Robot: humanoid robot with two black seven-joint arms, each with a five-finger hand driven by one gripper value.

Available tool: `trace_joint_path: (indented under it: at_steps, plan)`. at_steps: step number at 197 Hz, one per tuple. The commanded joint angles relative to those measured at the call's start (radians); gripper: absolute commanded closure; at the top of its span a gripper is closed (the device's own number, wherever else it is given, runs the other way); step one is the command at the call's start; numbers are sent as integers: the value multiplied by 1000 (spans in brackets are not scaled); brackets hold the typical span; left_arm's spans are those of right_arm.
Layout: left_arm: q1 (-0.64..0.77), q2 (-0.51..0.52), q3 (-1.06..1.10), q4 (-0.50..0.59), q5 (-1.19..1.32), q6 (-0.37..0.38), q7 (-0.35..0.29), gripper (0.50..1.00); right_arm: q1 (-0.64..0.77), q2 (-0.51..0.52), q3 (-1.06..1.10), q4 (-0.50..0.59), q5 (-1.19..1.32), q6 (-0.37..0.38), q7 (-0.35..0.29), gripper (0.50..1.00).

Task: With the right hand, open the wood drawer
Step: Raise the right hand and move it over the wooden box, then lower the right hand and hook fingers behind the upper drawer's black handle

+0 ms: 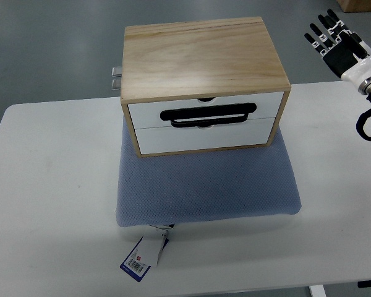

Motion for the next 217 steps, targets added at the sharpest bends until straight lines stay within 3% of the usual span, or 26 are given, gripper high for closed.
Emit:
trace_joint_path:
  at_steps: [1,19,20,33,44,45,55,65,66,81,98,99,104,114,115,128,161,191,192,196,217]
  plan:
    - [0,0,0,-2,4,1,3,500,96,-109,-113,60,-61,-1,-56,556]
    - [-2,0,0,-2,4,-1,3,500,136,-158,-173,106,-102,-1,-80,556]
    - [-2,0,0,-2,4,1,3,500,190,-215,-258,174,-171,-1,-99,556]
    - [-6,0,0,-2,4,-1,3,500,271,-288,-363,276,-272,1,-114,556]
    - [-6,0,0,-2,4,-1,3,500,271,-288,-363,276,-273,1,-114,556]
    - [-8,0,0,-3,4,-1,3,500,341,-343,-451,367,-351,1,-142,558]
    - [-10,0,0,-3,5,-1,4,500,427,-388,-547,460,-406,1,-200,558]
    - [-10,0,0,-3,6,-1,4,500,427,-388,-547,460,-406,1,-200,558]
    - [-11,0,0,-5,6,-1,4,500,523,-412,-655,531,-421,1,-278,558]
    - [-13,0,0,-15,4,-1,6,500,691,-421,-834,604,-417,-1,-387,560]
    - [-14,0,0,-18,4,-1,6,500,762,-418,-903,626,-417,-1,-419,560]
    - [-14,0,0,-20,4,-1,6,500,859,-408,-1005,665,-412,-1,-462,560]
    - [-14,0,0,-20,6,-1,6,500,896,-405,-1040,686,-408,-1,-478,562]
    - [-14,0,0,-20,6,-1,6,500,897,-405,-1040,686,-408,-1,-478,562]
    - [-14,0,2,-20,6,-1,6,500,969,-379,-1108,742,-397,1,-517,562]
    - [-14,0,2,-20,6,-1,6,500,1044,-334,-1182,810,-372,-2,-582,564]
    - [-14,0,2,-20,4,-1,6,500,1154,-214,-1307,900,-262,-120,-582,570]
    - [-14,0,2,-20,4,-1,6,500,1159,-145,-1340,920,-174,-186,-582,570]
    - [-14,0,2,-20,4,-1,6,500,1153,-110,-1363,929,-156,-235,-582,570]
    - [-14,0,2,-20,4,-1,6,500,1148,-98,-1370,934,-153,-254,-582,570]
    - [-14,0,3,-20,4,-1,6,500,1114,-73,-1377,959,-138,-295,-582,570]
